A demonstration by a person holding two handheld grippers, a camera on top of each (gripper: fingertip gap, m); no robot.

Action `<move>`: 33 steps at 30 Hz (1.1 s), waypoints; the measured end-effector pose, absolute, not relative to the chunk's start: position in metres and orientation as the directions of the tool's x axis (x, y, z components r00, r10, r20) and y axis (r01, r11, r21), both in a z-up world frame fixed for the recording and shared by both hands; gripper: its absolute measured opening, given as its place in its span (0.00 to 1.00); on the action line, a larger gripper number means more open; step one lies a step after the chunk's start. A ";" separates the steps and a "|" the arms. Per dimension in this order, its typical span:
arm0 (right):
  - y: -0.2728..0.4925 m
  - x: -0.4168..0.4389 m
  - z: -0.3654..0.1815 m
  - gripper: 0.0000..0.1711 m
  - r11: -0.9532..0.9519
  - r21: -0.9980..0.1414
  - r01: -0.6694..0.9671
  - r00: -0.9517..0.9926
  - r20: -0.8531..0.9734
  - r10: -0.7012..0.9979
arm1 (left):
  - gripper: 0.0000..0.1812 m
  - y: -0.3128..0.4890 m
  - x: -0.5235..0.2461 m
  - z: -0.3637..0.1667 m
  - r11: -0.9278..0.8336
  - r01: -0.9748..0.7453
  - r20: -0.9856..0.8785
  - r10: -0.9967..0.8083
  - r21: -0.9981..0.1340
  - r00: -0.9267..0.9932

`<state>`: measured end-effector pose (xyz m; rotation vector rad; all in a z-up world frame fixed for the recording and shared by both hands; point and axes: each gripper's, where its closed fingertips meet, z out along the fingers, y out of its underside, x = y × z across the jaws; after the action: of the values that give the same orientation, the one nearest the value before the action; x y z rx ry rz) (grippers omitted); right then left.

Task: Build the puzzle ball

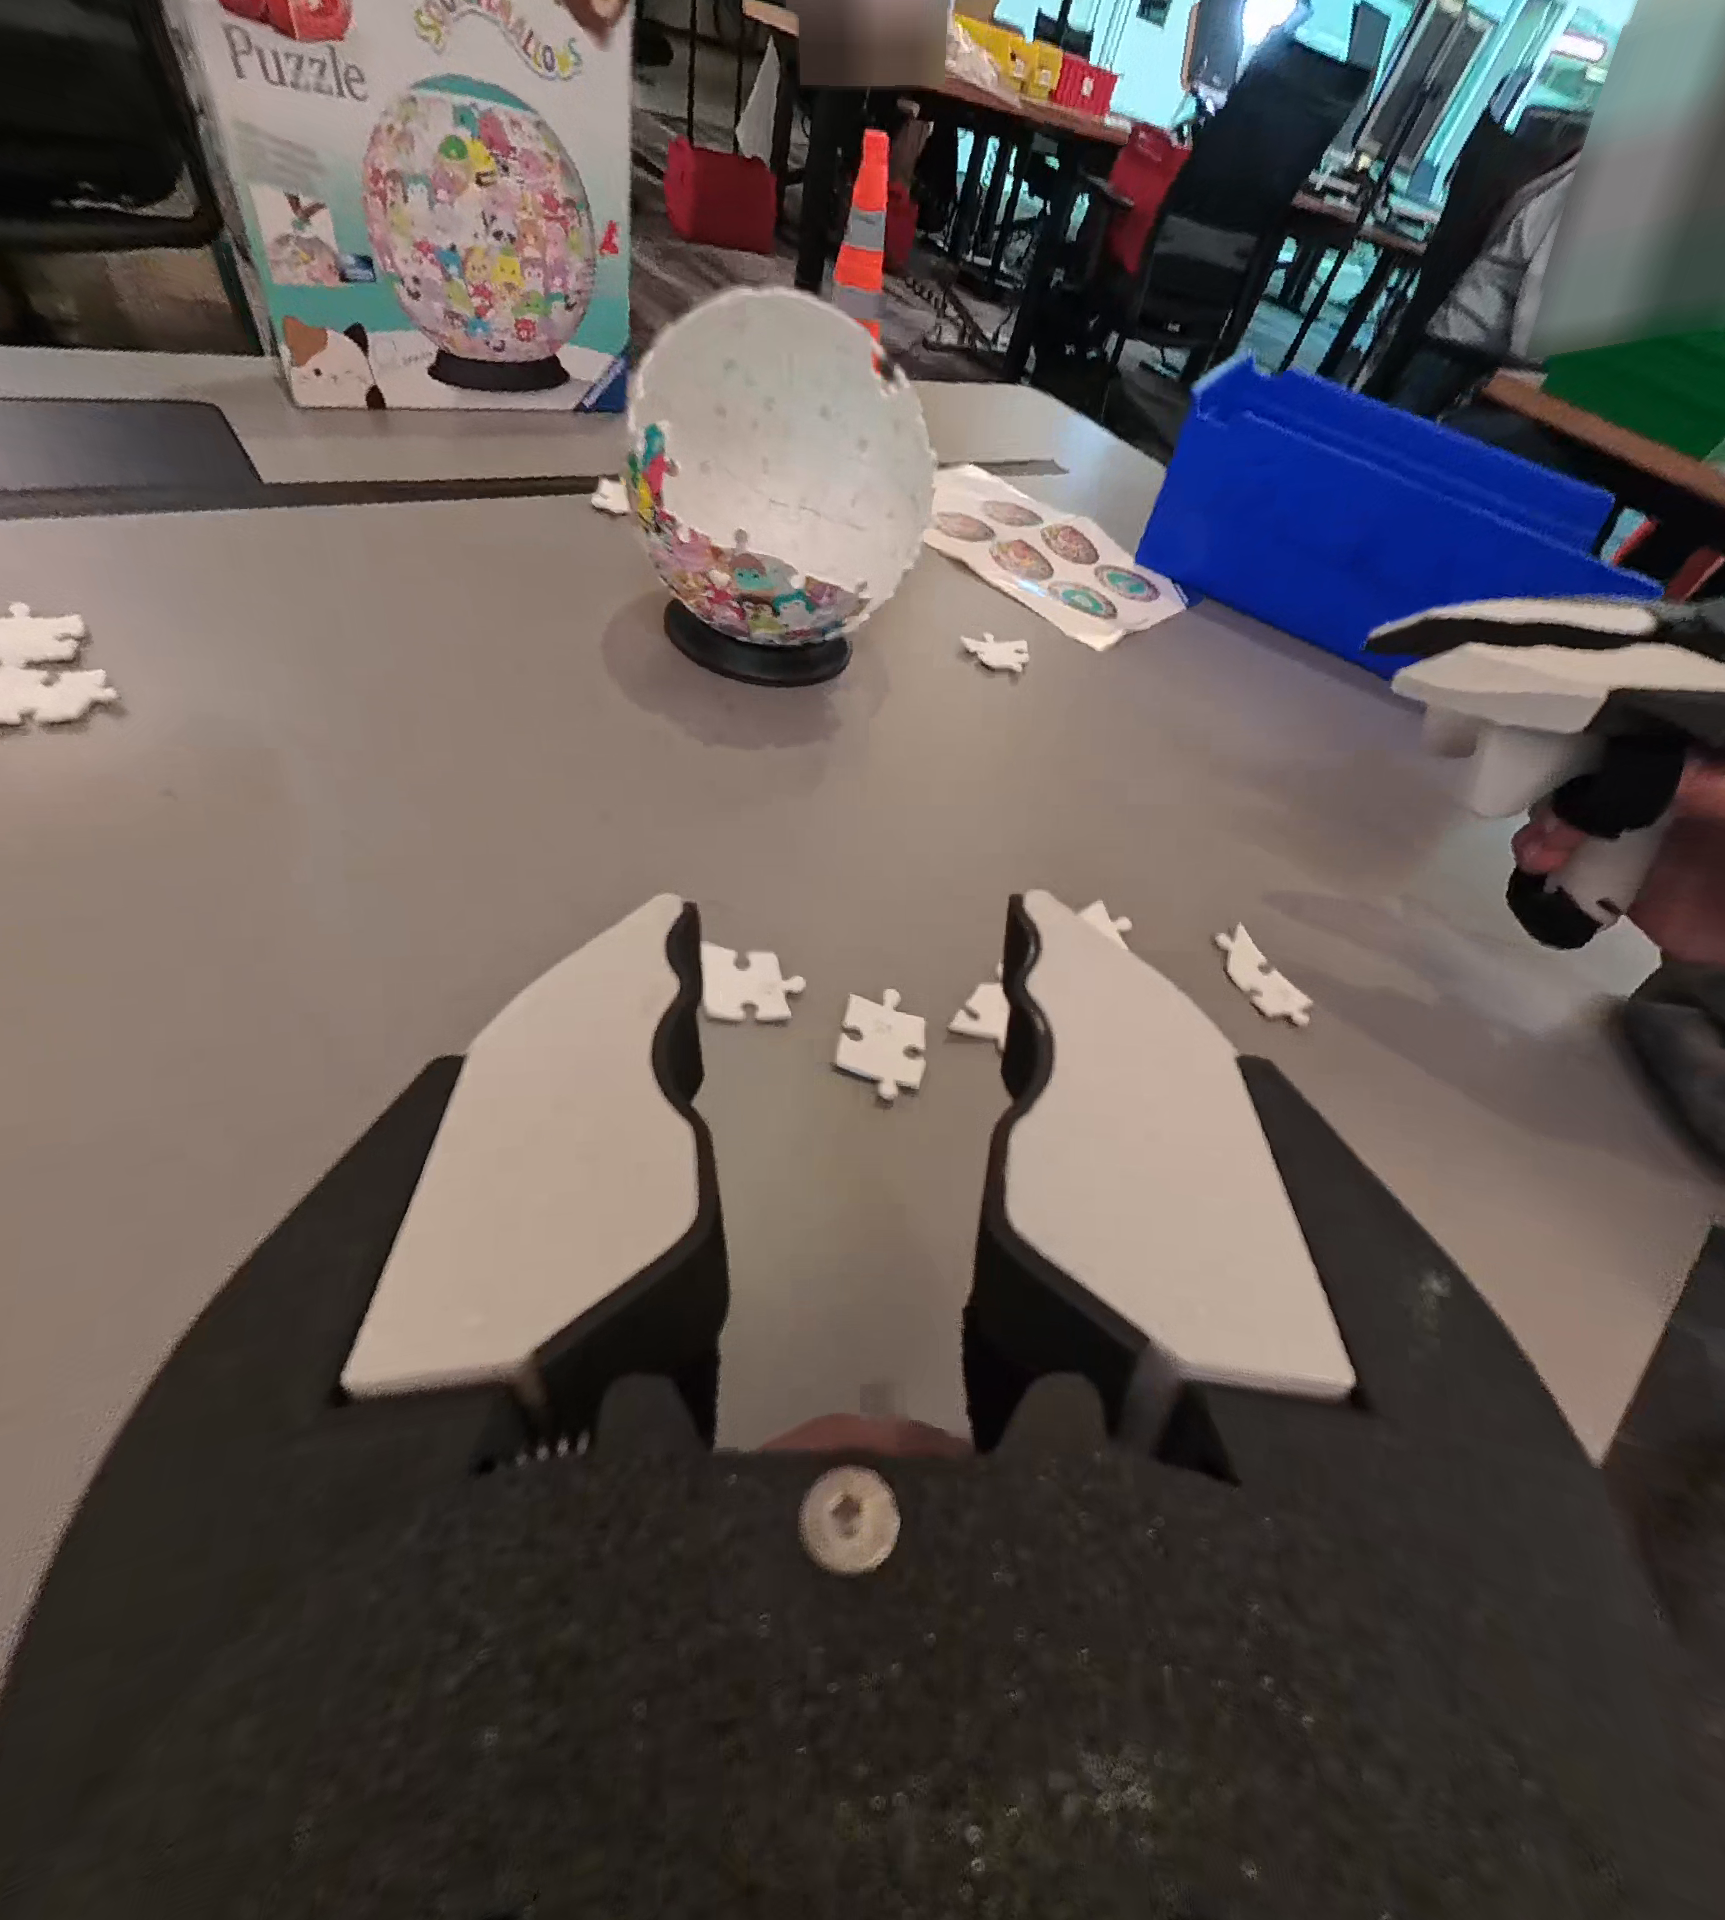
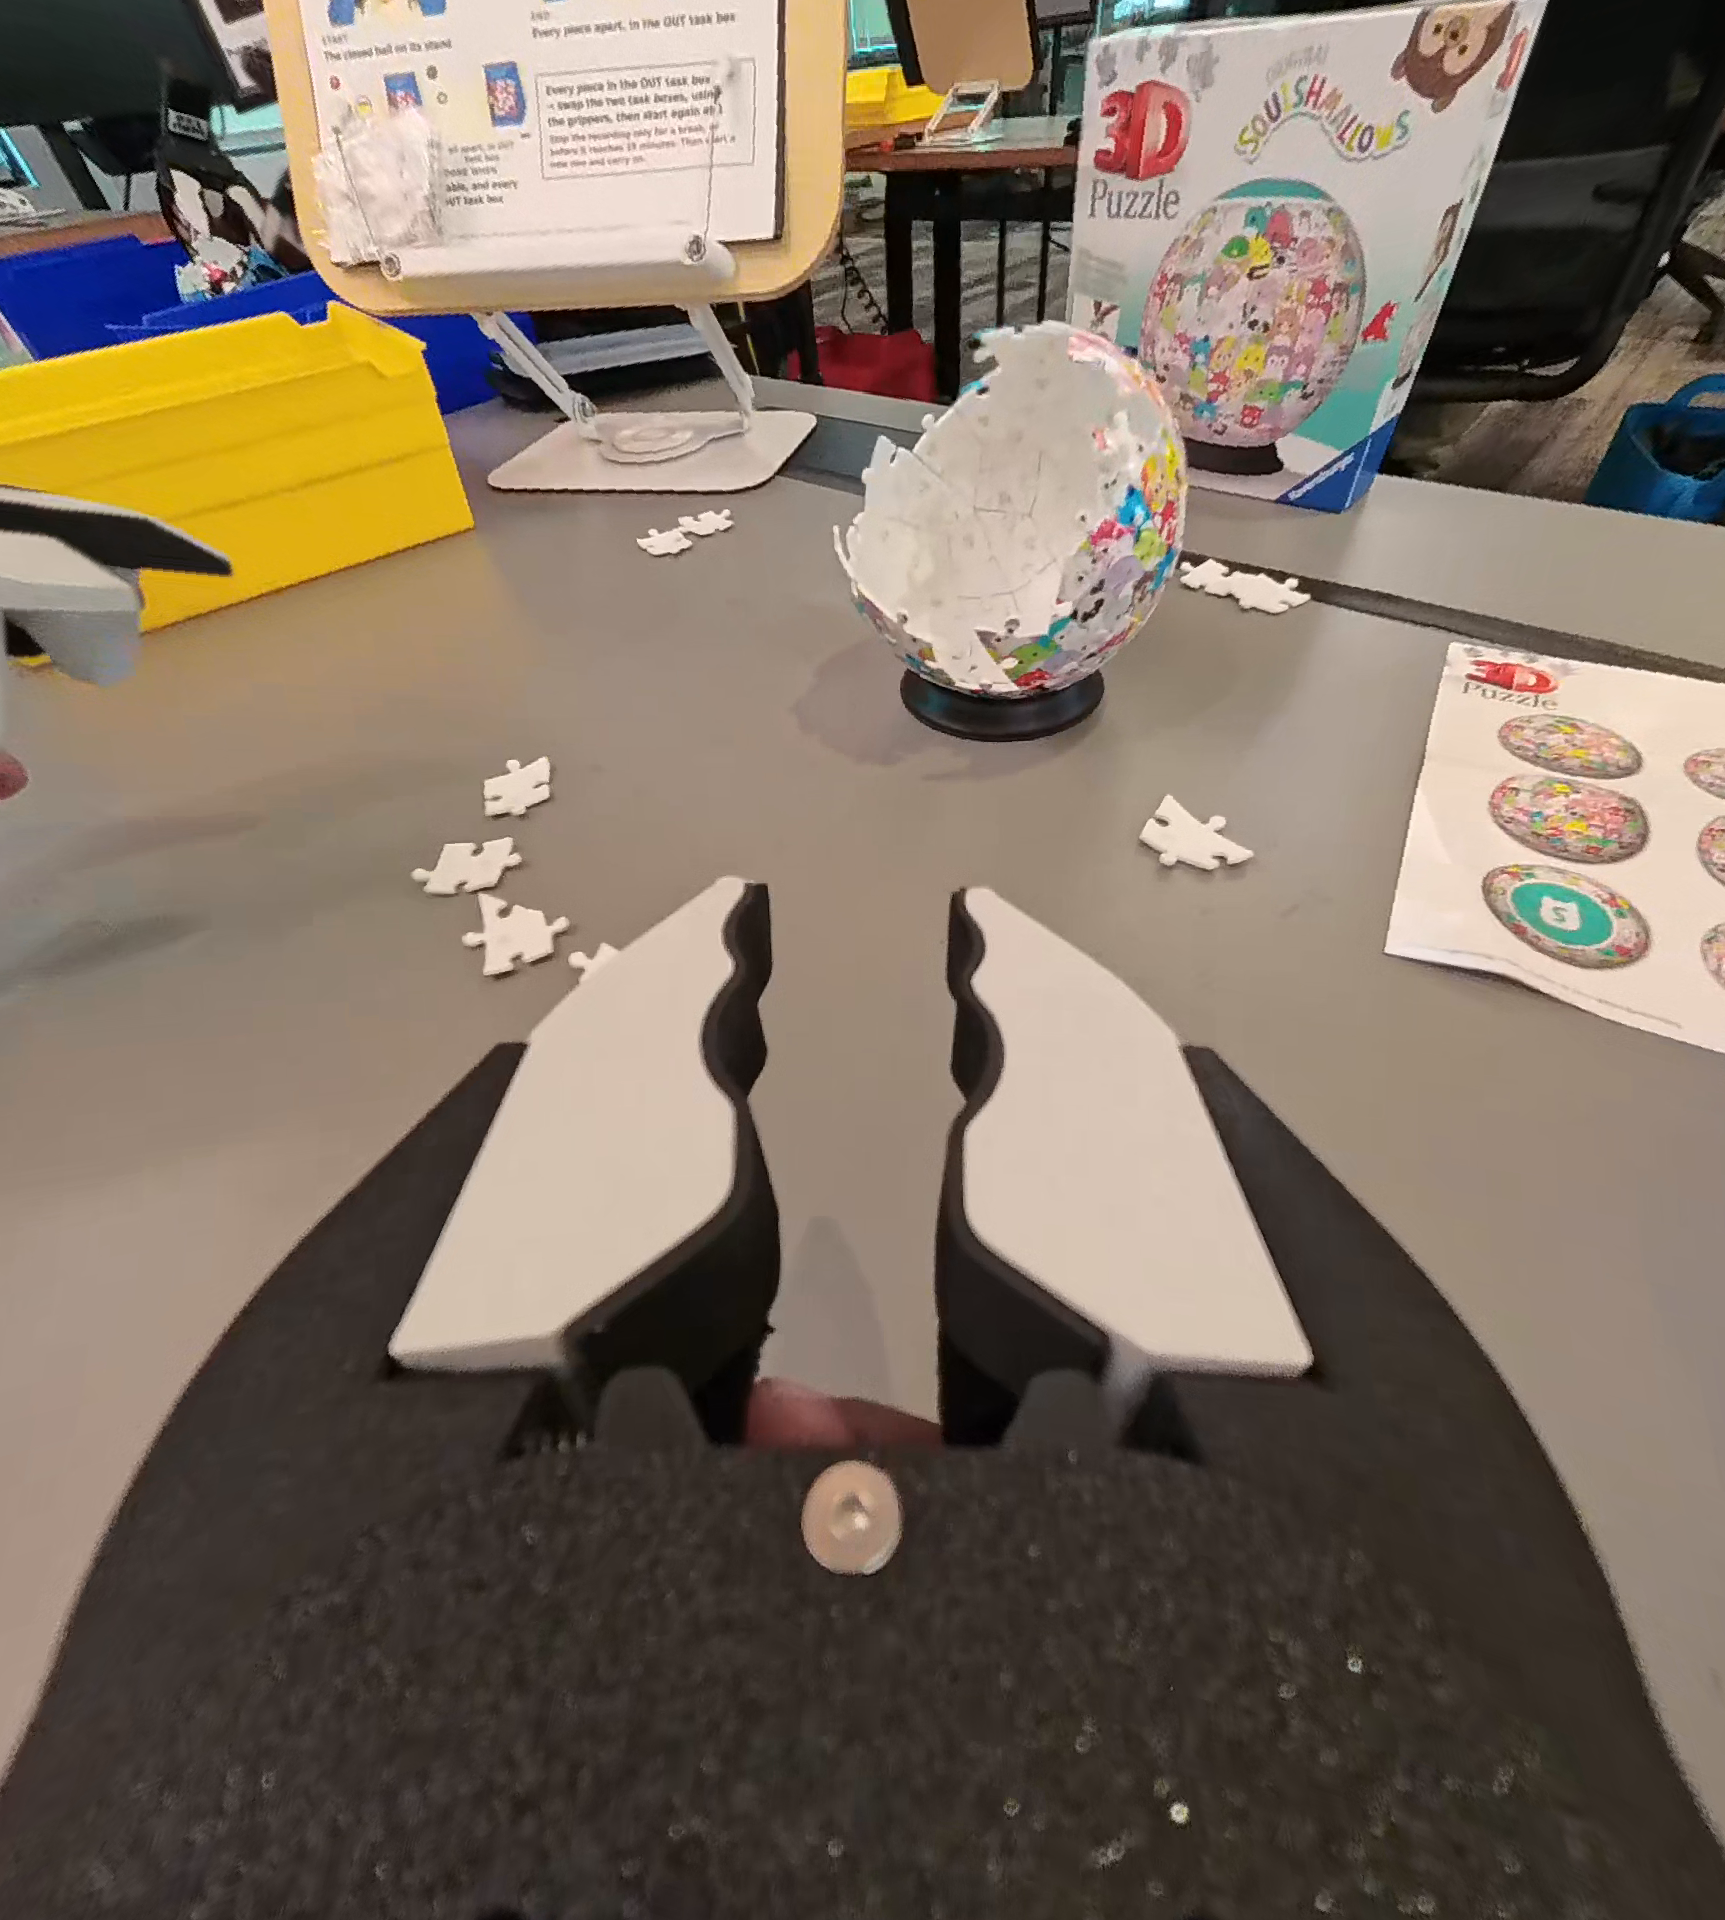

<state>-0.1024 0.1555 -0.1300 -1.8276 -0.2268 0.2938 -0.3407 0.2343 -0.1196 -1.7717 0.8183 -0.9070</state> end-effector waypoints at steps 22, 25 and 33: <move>0.162 -0.085 -0.140 0.18 -0.293 -0.955 0.038 0.961 -0.045 0.273 | 0.33 0.268 -0.334 -0.127 -0.345 -0.118 0.239 -0.820 -0.931 0.520; 0.161 -0.080 -0.139 0.18 -0.291 -0.957 0.017 0.961 -0.065 0.268 | 0.33 0.268 -0.333 -0.129 -0.368 -0.116 0.261 -0.816 -0.923 0.517; 0.172 -0.075 -0.141 0.18 -0.303 -0.953 -0.017 0.960 -0.101 0.263 | 0.33 0.270 -0.334 -0.139 -0.402 -0.146 0.277 -0.810 -0.904 0.517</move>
<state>-0.0748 0.1720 -0.1414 -1.8621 -0.1798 0.2789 -0.3339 0.2699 -0.1395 -1.8578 0.7910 -0.9263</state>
